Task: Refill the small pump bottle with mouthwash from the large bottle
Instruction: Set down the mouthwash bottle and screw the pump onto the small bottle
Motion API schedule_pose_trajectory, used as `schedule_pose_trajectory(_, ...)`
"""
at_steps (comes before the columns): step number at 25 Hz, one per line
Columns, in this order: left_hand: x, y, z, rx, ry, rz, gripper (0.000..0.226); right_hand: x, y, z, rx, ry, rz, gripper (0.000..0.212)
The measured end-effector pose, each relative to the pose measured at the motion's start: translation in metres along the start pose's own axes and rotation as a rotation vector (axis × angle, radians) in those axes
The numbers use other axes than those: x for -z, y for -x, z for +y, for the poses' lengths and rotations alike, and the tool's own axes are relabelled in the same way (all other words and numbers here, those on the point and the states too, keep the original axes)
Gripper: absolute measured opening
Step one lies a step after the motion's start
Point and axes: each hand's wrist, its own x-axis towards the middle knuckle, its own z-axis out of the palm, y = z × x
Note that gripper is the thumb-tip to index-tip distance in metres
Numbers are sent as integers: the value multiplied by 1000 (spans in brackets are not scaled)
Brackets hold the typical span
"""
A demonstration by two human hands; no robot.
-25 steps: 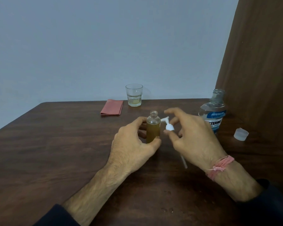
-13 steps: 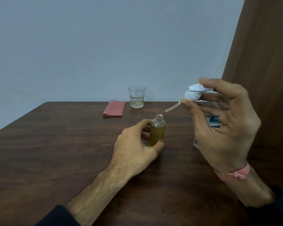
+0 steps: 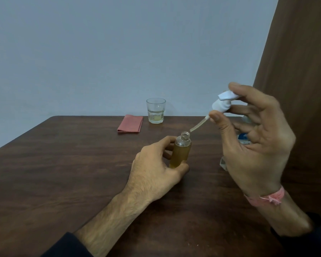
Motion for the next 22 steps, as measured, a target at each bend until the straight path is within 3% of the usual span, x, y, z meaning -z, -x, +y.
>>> schedule_pose_trajectory(3,0,0,-1,-4,1,4,69,0,-2,0,-2,-27,41,46)
schedule_pose_trajectory(11,-4,2,-1,-60,-7,4,65,-7,6,5,-41,-21,-106,48)
schedule_pose_trajectory(22,-5,3,1,-77,-20,-13,64,-18,22,10,-324,-35,-383,56)
